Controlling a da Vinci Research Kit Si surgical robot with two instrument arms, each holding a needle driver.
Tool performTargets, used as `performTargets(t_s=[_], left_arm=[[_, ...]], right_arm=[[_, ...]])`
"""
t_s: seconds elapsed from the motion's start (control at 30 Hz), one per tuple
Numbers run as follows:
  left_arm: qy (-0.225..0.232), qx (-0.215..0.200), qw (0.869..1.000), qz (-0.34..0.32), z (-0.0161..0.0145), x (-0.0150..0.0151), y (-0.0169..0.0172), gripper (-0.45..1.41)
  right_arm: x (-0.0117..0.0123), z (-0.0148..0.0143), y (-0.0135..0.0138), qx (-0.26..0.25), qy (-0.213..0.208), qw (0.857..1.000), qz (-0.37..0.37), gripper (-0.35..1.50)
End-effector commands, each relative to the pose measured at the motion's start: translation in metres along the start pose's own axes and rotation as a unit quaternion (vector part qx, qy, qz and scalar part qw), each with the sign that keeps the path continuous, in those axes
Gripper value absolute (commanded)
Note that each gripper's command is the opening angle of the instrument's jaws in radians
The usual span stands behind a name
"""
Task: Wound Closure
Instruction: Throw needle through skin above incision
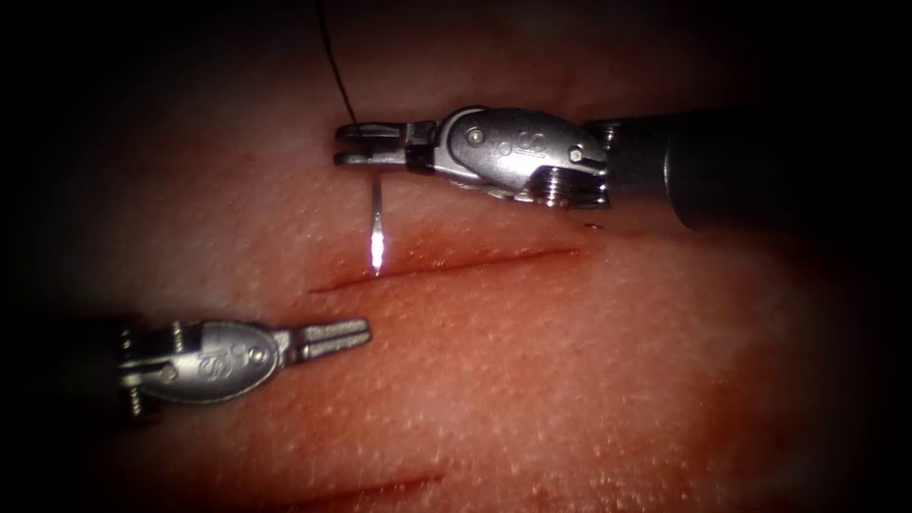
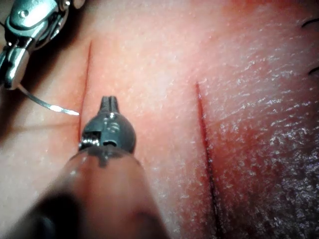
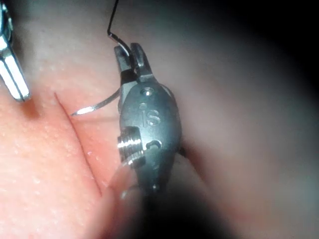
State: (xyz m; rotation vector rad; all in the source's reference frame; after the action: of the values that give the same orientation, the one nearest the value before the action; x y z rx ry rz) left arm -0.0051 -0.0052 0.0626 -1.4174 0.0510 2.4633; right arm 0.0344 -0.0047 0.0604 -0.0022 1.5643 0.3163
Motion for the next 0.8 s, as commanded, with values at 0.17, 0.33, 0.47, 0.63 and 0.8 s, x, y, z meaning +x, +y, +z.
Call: performTargets(t_s=[0.17,0.33,0.47,0.63,0.8], left_arm=[[-0.035,0.019,0.999,-0.01,0.0016,-0.0008,-0.0006,-0.18],[-0.059,0.012,0.998,-0.028,0.0027,-0.0018,-0.0005,-0.21],[-0.084,0.01,0.996,-0.037,0.0037,-0.003,-0.0003,-0.21],[-0.106,0.001,0.993,-0.043,0.0046,-0.0046,0.0001,-0.21],[-0.13,-0.008,0.99,-0.051,0.0048,-0.0055,0.001,-0.21]], right_arm=[[-0.0006,0.0008,0.001,0.005,0.005,0.999,-0.034,-0.35],[-0.0007,0.0013,0.0012,0.014,0.013,0.998,-0.066,-0.35],[-0.0006,0.0018,0.0012,0.018,0.016,0.996,-0.087,-0.35],[-0.0005,0.0021,0.001,0.021,0.021,0.995,-0.096,-0.35],[-0.0005,0.0021,0.001,0.024,0.026,0.993,-0.113,-0.35]])
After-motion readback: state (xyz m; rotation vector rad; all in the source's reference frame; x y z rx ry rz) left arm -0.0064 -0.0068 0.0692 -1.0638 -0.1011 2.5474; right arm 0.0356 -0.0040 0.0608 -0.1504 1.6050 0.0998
